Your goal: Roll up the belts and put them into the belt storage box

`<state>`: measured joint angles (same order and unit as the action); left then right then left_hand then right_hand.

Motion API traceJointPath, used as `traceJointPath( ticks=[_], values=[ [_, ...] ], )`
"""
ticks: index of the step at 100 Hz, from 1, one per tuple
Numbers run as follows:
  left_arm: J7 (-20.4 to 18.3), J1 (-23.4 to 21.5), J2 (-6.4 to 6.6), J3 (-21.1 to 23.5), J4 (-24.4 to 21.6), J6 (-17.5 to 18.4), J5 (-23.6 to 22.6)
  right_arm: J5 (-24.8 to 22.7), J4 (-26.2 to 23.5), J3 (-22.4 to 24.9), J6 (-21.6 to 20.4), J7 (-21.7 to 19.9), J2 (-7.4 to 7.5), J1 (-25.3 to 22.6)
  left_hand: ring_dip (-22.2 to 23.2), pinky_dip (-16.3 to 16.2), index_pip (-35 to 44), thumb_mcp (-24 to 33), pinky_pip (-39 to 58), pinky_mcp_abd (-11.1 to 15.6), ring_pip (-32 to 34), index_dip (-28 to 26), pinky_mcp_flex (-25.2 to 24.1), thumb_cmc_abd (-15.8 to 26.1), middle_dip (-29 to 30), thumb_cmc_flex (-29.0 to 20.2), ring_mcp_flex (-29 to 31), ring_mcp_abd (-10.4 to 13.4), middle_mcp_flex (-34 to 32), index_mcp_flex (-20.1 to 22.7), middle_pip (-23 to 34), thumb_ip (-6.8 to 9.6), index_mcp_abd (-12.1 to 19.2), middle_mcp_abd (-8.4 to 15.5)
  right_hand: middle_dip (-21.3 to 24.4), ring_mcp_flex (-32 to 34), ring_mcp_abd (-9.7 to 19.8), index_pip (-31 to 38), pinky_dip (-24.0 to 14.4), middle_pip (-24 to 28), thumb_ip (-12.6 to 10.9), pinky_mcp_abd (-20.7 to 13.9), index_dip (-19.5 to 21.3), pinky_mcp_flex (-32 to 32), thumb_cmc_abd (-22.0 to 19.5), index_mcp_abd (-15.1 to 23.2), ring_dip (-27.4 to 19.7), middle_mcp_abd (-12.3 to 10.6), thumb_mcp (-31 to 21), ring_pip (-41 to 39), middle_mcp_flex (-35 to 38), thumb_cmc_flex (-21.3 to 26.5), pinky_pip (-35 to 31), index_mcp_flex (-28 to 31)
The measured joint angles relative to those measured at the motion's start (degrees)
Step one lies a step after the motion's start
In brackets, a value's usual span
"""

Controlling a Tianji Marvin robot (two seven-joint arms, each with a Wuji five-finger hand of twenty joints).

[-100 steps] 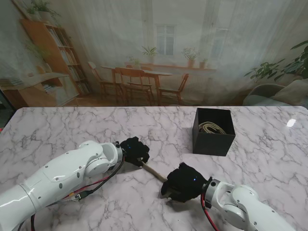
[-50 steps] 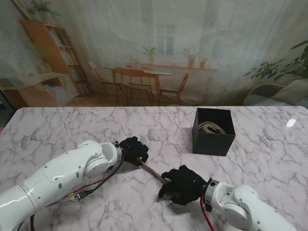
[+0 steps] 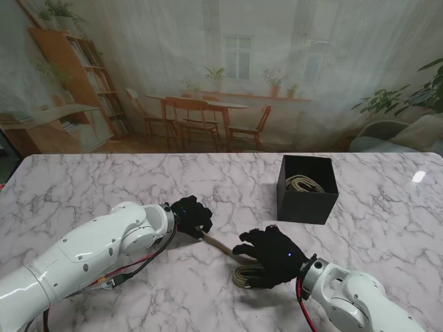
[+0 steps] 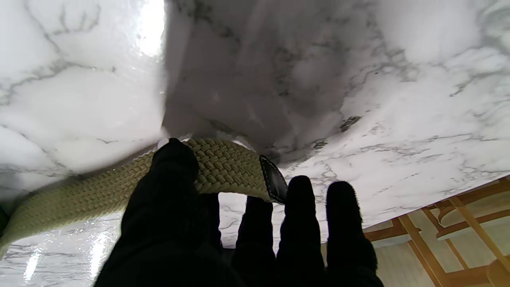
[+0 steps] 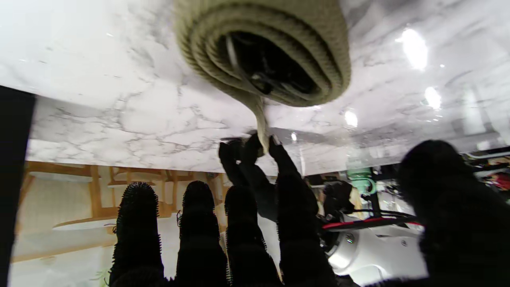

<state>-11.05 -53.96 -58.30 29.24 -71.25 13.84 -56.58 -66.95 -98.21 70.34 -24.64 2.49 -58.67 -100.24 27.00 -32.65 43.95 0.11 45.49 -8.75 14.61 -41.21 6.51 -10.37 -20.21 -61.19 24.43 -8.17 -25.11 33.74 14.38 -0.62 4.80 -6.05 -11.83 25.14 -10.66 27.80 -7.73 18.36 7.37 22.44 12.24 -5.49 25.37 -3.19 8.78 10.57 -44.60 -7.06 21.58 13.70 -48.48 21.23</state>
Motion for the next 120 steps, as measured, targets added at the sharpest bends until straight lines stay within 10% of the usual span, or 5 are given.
traceJointPath(
  ticks=[56,80,94,104,120],
  values=[
    [-1.70,-4.43,1.24,5.77,-3.14,1.66,-4.19,-8.24,0.34,-4.48,13.19,-3.89,1.44,0.23,0.00,0.00,-0.12,0.00,0.00,0.00,0.00,0.46,0.00,0.00,-0.01,0.00,0.01,-0.09,-1.39,0.05,-0.01,0.00,-0.39,0.00,-0.27,1.30,0.05,-3.09,-0.77,1.24,-0.99,-1.01,9.73,-0.88,6.32,-4.83,0.05,1.52,5.98,-0.41,-0.05,-1.26,-0.63,4.74],
    [-2.41,-5.63,1.42,7.24,-4.20,2.47,-5.13,-8.56,2.69,-7.21,17.47,-1.53,1.36,1.96,0.00,0.00,-0.87,0.02,0.00,-0.02,0.00,0.64,-0.57,0.00,-0.01,0.00,0.02,-0.14,-2.14,0.06,-0.02,0.00,-0.32,0.00,-2.02,4.27,0.61,9.95,-1.27,5.22,-1.75,-1.03,20.94,-2.14,7.90,3.77,0.20,1.34,12.33,-2.96,3.29,8.98,-1.55,9.06],
    [-3.38,-7.77,1.54,10.12,-5.93,3.45,-7.29,-8.33,4.18,-8.61,21.21,1.77,1.02,2.54,2.03,0.00,-2.53,0.02,0.00,-0.02,0.64,1.88,-0.74,0.00,-1.39,0.00,0.90,-0.05,-5.06,0.76,-0.07,0.00,1.46,0.04,-3.94,8.38,0.99,15.43,-1.30,8.36,-1.74,0.37,19.80,-2.18,6.97,6.11,3.08,-2.17,11.76,-4.06,14.53,9.93,-1.76,13.12],
    [-5.29,-9.43,1.78,12.16,-7.64,4.46,-8.12,-7.64,4.65,-9.09,22.40,1.94,0.71,2.88,2.83,0.00,-3.17,0.02,0.00,-0.02,1.23,2.43,-0.74,0.01,-2.07,0.00,1.46,0.07,-6.28,0.76,0.53,0.00,1.79,0.06,-4.72,9.92,1.00,21.50,-1.30,8.85,5.00,0.92,13.48,-2.18,9.78,7.38,3.63,-3.58,-0.70,-4.07,17.25,9.01,-1.79,13.11],
    [-8.62,-13.28,2.06,17.39,-11.20,7.31,-10.42,-6.81,5.47,-9.88,24.12,3.06,0.42,3.50,3.36,-0.03,-4.38,0.02,0.00,-0.10,1.25,3.73,-0.80,0.03,-2.13,0.33,1.47,0.07,-6.31,3.77,0.54,0.00,1.76,0.06,-4.87,10.51,1.44,24.00,-1.30,9.04,7.72,1.13,9.92,-2.18,10.37,8.12,4.33,-3.59,-1.27,-4.09,18.50,9.01,-1.79,16.56]
  ],
)
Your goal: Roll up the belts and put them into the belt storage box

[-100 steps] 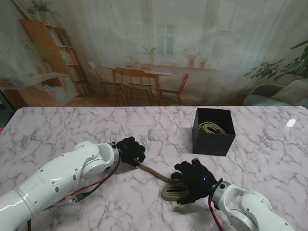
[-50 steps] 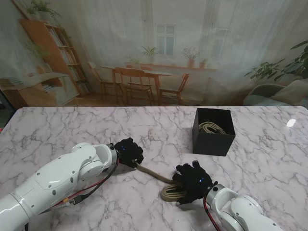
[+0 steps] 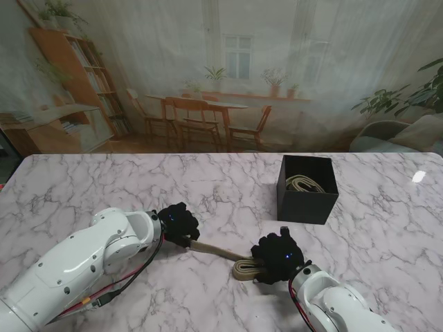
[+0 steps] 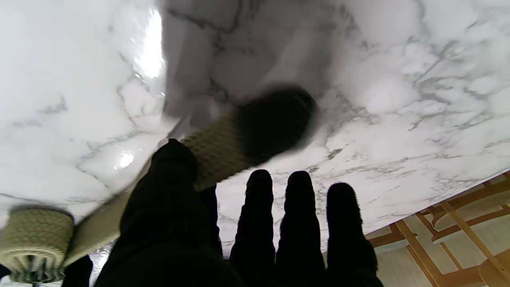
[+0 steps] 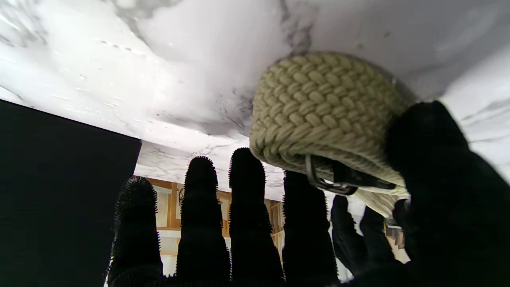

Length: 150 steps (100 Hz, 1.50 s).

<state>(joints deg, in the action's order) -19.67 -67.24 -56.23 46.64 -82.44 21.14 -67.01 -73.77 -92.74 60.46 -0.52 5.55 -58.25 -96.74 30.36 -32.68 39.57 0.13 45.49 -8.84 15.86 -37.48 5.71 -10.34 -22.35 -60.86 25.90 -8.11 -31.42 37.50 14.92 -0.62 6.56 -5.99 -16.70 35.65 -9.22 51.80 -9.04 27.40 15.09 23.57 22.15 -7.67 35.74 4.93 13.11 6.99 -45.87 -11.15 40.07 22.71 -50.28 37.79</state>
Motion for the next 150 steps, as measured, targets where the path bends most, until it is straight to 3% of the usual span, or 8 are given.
traceJointPath(
  ticks=[20,42,60,97,116,126,134,150],
  values=[
    [-2.57,-4.51,0.71,4.96,-3.96,4.70,-0.35,0.70,0.83,-1.05,1.10,0.48,-0.06,1.08,0.00,0.00,-1.17,-0.05,-0.88,-0.56,-0.50,1.65,-0.62,0.00,-0.01,0.65,0.00,-0.15,-0.57,2.77,-0.70,0.00,-0.84,0.00,-0.02,0.06,0.04,0.44,0.00,0.09,0.22,0.07,-0.55,0.00,0.20,0.00,0.17,-0.03,0.01,-1.13,0.68,-0.07,0.00,2.25],
    [-4.44,-5.06,1.43,3.87,-4.83,5.69,3.77,1.40,1.67,-2.13,1.58,0.42,-0.08,2.40,-0.08,0.00,-1.51,-0.08,-0.91,-0.61,-0.52,1.70,-0.62,0.00,-0.01,0.68,-0.01,-0.32,-1.35,3.39,-1.48,0.00,-1.25,-1.68,-0.03,0.07,0.05,2.15,0.00,0.09,0.22,0.13,-0.58,0.00,0.25,0.00,0.17,-0.04,0.03,-1.29,0.68,-1.04,0.00,2.85],
    [-4.73,-5.54,1.59,3.01,-6.30,6.69,4.38,2.34,1.97,-3.13,3.46,0.09,-0.22,3.19,-0.08,0.00,-2.10,-0.08,-0.91,-1.30,-0.52,1.71,-0.62,0.00,-0.02,0.68,-0.01,-0.37,-2.29,3.40,-1.52,0.00,-1.27,-1.36,-0.11,0.10,0.05,2.65,0.00,0.10,0.22,0.15,-0.60,0.09,0.25,0.00,0.17,-0.04,0.03,-1.30,0.69,-1.50,0.00,3.43],
    [-4.77,-2.73,1.86,-4.10,-6.84,7.43,12.24,3.73,3.50,-5.38,5.12,0.79,-0.54,5.37,-0.08,-0.76,-4.13,-0.09,-1.49,-2.07,-0.52,3.74,-0.49,0.04,-0.77,0.68,1.86,-1.20,-2.92,4.14,-0.95,0.00,-1.57,-4.13,-0.13,0.62,0.05,2.67,0.00,0.16,0.22,0.24,-0.68,0.33,0.25,-0.67,0.54,-0.04,0.74,-1.33,1.38,-1.55,0.00,5.62],
    [-4.02,0.01,1.78,-8.41,-6.04,7.52,15.54,4.30,4.16,-5.93,5.20,1.19,-0.66,6.12,-0.09,-1.43,-4.65,-0.10,-1.49,-2.10,-0.52,3.74,-0.10,0.06,-0.93,0.68,2.84,-1.30,-3.86,4.14,-0.43,0.00,-1.57,-3.84,-0.13,0.62,0.05,2.68,0.00,0.17,0.22,0.24,-0.68,0.38,0.25,-0.71,0.54,-0.04,0.77,-1.35,1.38,-1.55,0.00,5.71],
    [-3.49,1.87,1.77,-10.95,-5.25,7.27,17.92,4.53,4.41,-6.15,5.19,1.33,-0.69,6.39,-0.09,-1.52,-9.87,-0.11,-1.49,-2.23,-0.52,4.66,0.13,0.14,-1.88,2.35,3.01,-1.48,-5.55,4.00,1.75,0.00,-2.19,-6.23,-0.14,0.62,0.05,2.71,0.00,0.17,0.22,0.24,-0.68,0.39,0.25,-0.73,0.54,-0.04,0.78,-1.36,1.38,-1.55,-0.01,5.72],
    [-3.50,2.58,1.55,-11.66,-4.74,6.71,19.00,4.74,4.66,-6.39,5.06,1.46,-0.69,6.69,-0.04,-1.58,-17.37,-0.20,-1.49,-2.72,-0.52,6.19,0.18,2.45,-1.54,7.54,3.05,-1.44,-5.61,0.93,0.93,0.00,-3.92,-4.05,-0.14,0.62,0.05,2.75,0.00,0.17,0.23,0.24,-0.68,0.39,0.25,-0.73,0.54,-0.04,0.80,-1.37,1.39,-1.55,-0.01,5.72],
    [-4.09,2.61,1.35,-11.56,-4.41,6.25,20.76,4.84,4.95,-6.69,4.86,1.53,-0.69,7.09,0.18,-2.14,-25.90,0.15,-1.49,-2.80,-0.52,11.10,0.36,3.07,-1.83,11.51,3.07,-1.44,-5.68,-2.61,1.31,0.00,-4.28,-4.44,-0.14,0.62,0.05,2.78,-0.01,0.17,0.22,0.24,-1.31,0.66,0.21,-0.81,0.54,-0.04,0.82,-1.37,1.39,-1.55,0.00,5.72]
  ],
)
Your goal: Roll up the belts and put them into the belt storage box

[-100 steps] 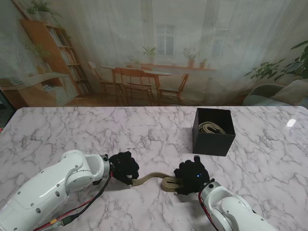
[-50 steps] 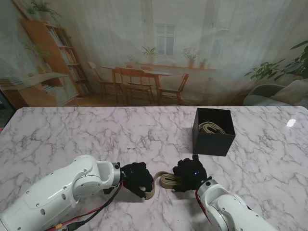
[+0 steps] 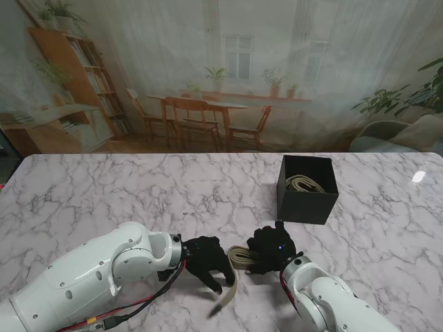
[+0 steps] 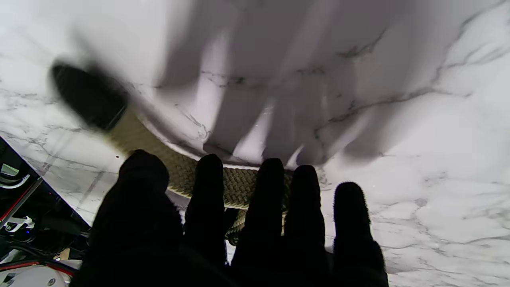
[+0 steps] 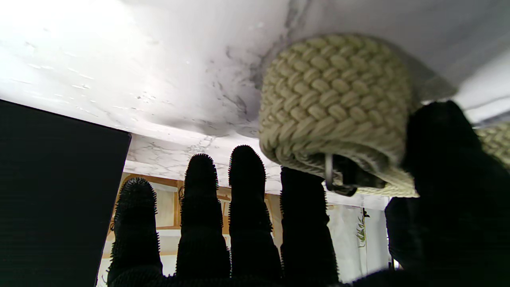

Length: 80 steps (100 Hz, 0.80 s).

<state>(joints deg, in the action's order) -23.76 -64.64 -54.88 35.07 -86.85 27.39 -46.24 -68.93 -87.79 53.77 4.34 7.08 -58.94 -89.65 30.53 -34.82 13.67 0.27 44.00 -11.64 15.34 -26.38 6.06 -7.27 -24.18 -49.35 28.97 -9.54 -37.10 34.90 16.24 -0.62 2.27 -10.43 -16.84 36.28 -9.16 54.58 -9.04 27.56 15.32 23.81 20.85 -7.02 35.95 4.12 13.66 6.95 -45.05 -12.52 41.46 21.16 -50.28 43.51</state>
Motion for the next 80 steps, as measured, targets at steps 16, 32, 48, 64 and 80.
traceJointPath(
  ticks=[16,32,48,64,80],
  values=[
    [-0.55,0.01,-0.02,0.19,-0.03,-0.08,0.02,-0.23,-0.11,0.40,-1.25,-1.01,0.02,-0.06,0.58,-0.07,-2.96,0.00,0.00,-0.02,0.00,2.58,0.59,0.00,0.00,0.65,1.08,-0.49,0.23,-1.92,-0.31,0.00,-0.14,0.64,0.40,-1.00,0.00,-1.98,0.00,-1.23,-0.45,0.02,-0.69,0.68,-3.78,-2.75,0.00,0.22,-0.01,0.00,-1.92,-0.05,0.34,-1.69],
    [-0.54,1.01,-0.02,-0.86,0.02,-1.03,-0.46,-1.60,-1.65,2.61,-6.31,-4.61,0.38,-0.62,1.13,-0.12,-4.76,-0.01,0.04,-0.03,0.00,4.29,1.07,0.13,-0.47,0.65,1.55,-0.68,-0.02,-3.38,0.26,0.00,-3.58,3.29,1.58,-3.16,0.16,-12.91,0.01,-1.81,-5.81,0.06,4.08,1.61,-12.53,-7.01,0.02,0.79,0.90,0.00,-6.12,-2.01,0.41,-2.46],
    [-0.43,1.84,-0.05,-1.60,0.29,-1.70,-0.76,-2.88,-2.26,4.31,-6.22,-3.38,0.54,-2.52,1.17,-0.13,-5.18,0.00,0.07,-0.03,0.00,5.14,1.18,0.67,-0.69,0.65,2.15,-0.68,-0.02,-3.38,1.05,0.00,-5.25,5.85,1.58,-3.02,0.21,-22.16,0.02,-1.82,-6.81,0.06,3.67,1.63,-18.17,-7.02,0.02,0.96,3.61,-0.01,-7.41,-2.01,0.41,-4.56],
    [-0.49,2.50,-0.09,-2.29,0.47,-2.05,-0.57,-3.09,-3.48,7.04,-7.69,-3.41,0.50,-5.05,1.17,-0.13,-5.25,-0.01,0.07,-0.03,0.00,5.70,1.19,0.70,-0.80,0.65,2.15,-0.68,-0.04,-3.38,1.78,0.00,-5.68,6.68,1.27,-5.32,0.27,-24.80,0.02,-1.84,-7.91,-0.16,2.96,1.90,-20.43,-7.02,0.03,1.77,6.53,-0.23,-9.39,-3.36,-0.01,-5.94],
    [-0.73,2.73,-0.11,-2.45,0.50,-2.24,-0.54,-4.11,-5.77,8.68,-10.80,-9.50,1.02,-6.19,1.17,-0.13,-5.25,-0.01,0.08,-0.03,0.00,5.79,1.21,0.74,-0.80,0.65,2.15,-0.68,-0.04,-3.38,1.80,0.00,-5.68,7.37,2.40,-7.31,0.39,-32.89,0.02,-3.64,-8.67,-0.26,-0.73,2.78,-20.49,-10.86,0.03,3.24,8.15,-0.24,-15.00,-5.78,-0.05,-16.33]
  ],
)
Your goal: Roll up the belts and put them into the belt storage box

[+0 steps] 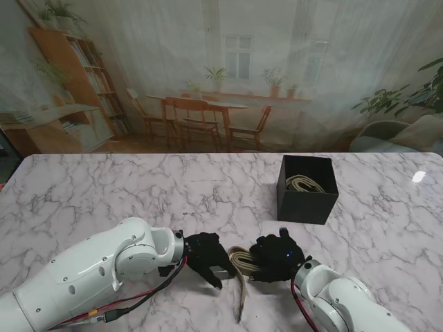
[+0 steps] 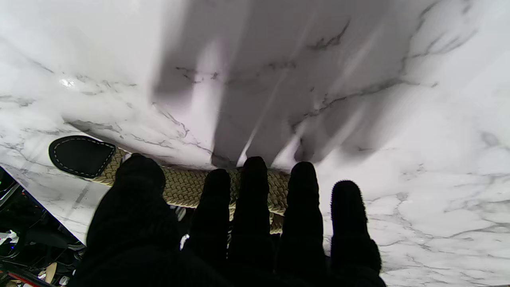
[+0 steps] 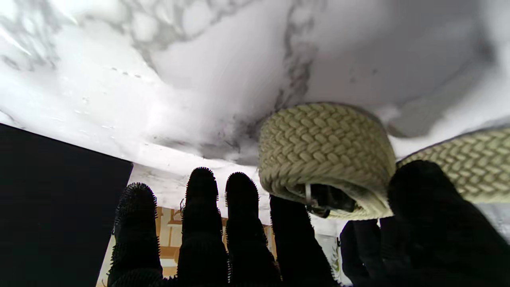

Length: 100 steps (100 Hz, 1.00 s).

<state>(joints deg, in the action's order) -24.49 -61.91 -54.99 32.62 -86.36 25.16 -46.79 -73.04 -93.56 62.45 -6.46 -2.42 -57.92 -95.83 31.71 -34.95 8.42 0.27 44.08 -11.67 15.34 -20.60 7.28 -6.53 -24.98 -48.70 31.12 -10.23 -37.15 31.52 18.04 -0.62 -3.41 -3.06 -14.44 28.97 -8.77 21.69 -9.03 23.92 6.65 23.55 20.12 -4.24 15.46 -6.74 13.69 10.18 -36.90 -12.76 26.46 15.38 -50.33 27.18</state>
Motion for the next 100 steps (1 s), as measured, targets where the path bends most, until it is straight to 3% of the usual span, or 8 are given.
traceJointPath(
  ticks=[23,34,48,59,70,82,92,100],
  values=[
    [-0.57,0.39,0.00,-0.29,-0.05,-0.19,0.31,1.64,0.08,-0.40,0.46,1.10,0.16,-0.07,0.00,0.00,0.00,0.00,0.01,0.00,0.00,0.60,0.12,0.64,0.00,-0.01,0.00,0.00,0.13,-0.41,0.00,0.00,0.00,0.18,0.52,-1.35,-0.09,-2.84,0.00,-1.10,-0.62,-0.03,-1.41,0.20,1.19,-1.93,-0.66,1.15,0.45,-0.02,-3.63,1.31,0.00,-4.10],
    [-0.89,0.43,0.00,-0.24,-0.10,-0.37,0.37,0.52,-1.12,2.43,0.10,3.57,-0.47,-1.97,0.00,0.00,-0.01,0.00,0.02,0.00,0.00,0.68,0.12,0.64,0.00,-0.01,0.01,0.00,0.48,-0.51,0.00,0.00,-0.49,0.80,0.52,-1.35,-0.09,-2.84,0.00,-1.10,-0.68,-0.27,-1.42,-1.19,1.79,-1.88,-0.73,1.15,-4.96,-0.02,-3.63,2.19,-0.08,-4.05],
    [-1.01,0.47,0.01,-0.24,-0.10,-0.58,0.38,-0.87,-3.70,5.22,-0.09,6.61,-0.62,-4.65,0.00,0.00,-0.01,0.00,0.03,0.00,0.00,0.77,0.13,0.64,0.00,-0.01,0.01,0.00,0.60,-0.94,0.00,0.00,-0.56,1.41,0.52,-1.35,-0.14,-1.92,0.00,-1.10,-0.68,-0.41,-1.42,-1.23,1.72,-1.29,-0.74,1.15,-5.60,-0.02,-3.59,2.15,-0.11,-3.58],
    [-1.14,0.46,0.01,-0.21,-0.15,-0.77,0.39,1.64,-6.10,5.60,1.85,7.12,-0.72,-6.47,0.00,0.00,-0.06,0.00,0.03,0.00,0.00,1.23,0.13,0.64,0.00,-0.01,0.01,0.00,0.64,-1.55,-0.01,0.00,-0.60,1.80,0.52,-1.35,-3.75,-1.41,0.00,-1.10,-0.68,-0.48,-1.61,-0.87,1.71,-1.28,-1.81,1.93,-3.35,-0.02,-3.57,1.91,-0.11,-3.52],
    [-1.14,0.46,0.01,-0.24,-0.15,-1.04,0.58,2.69,-7.73,4.35,4.73,7.06,-0.87,-7.28,0.00,0.00,-0.67,0.00,0.04,0.00,0.00,1.42,0.13,0.68,0.00,-0.01,0.01,0.00,0.66,-2.08,-0.04,0.00,-0.60,1.95,1.26,-1.61,-7.77,-2.23,0.00,-2.10,-0.68,-0.07,-2.83,-0.21,1.38,-1.28,-3.50,3.11,0.45,1.44,-3.56,-2.45,0.64,-4.12],
    [-1.09,0.49,0.01,-0.30,-0.05,-1.17,0.99,3.61,-8.13,0.49,9.50,4.64,-0.82,-6.47,0.15,0.00,-1.81,0.00,0.66,0.00,0.00,2.27,0.23,1.28,0.00,-0.01,0.21,-0.09,0.61,-3.49,-0.03,0.00,-0.51,1.95,2.50,-3.39,-8.71,-5.22,0.92,-4.41,-0.69,-0.01,-4.23,1.43,0.89,-2.75,-4.44,4.24,4.56,4.31,-4.23,-6.75,2.77,-4.79],
    [-1.11,0.46,0.01,-0.25,0.00,-1.27,1.17,6.48,-8.56,-1.72,12.16,0.78,-1.00,-5.77,0.73,0.00,-2.59,0.00,0.70,0.00,0.08,3.33,0.53,1.38,0.00,-0.01,0.92,-0.33,0.60,-5.50,-0.03,0.00,-0.44,1.94,3.57,-5.62,-8.73,-7.76,2.88,-7.16,-0.94,0.05,-4.87,4.09,0.94,-3.38,-4.91,4.73,4.53,4.84,-5.16,-13.84,6.30,-5.28],
    [-1.25,0.32,0.01,-0.11,0.00,-1.57,1.56,6.05,-8.60,-3.29,12.87,-0.42,-1.04,-5.06,0.75,0.00,-3.12,0.00,0.71,0.00,0.44,4.15,0.66,1.38,0.00,-0.01,0.92,-0.47,0.60,-5.56,-0.03,0.00,-0.44,1.95,4.50,-6.28,-8.73,-8.55,3.91,-9.32,-0.82,0.05,-4.87,4.93,2.93,-3.38,-6.84,4.76,2.46,5.82,-6.64,-14.77,8.77,-5.28]
  ],
)
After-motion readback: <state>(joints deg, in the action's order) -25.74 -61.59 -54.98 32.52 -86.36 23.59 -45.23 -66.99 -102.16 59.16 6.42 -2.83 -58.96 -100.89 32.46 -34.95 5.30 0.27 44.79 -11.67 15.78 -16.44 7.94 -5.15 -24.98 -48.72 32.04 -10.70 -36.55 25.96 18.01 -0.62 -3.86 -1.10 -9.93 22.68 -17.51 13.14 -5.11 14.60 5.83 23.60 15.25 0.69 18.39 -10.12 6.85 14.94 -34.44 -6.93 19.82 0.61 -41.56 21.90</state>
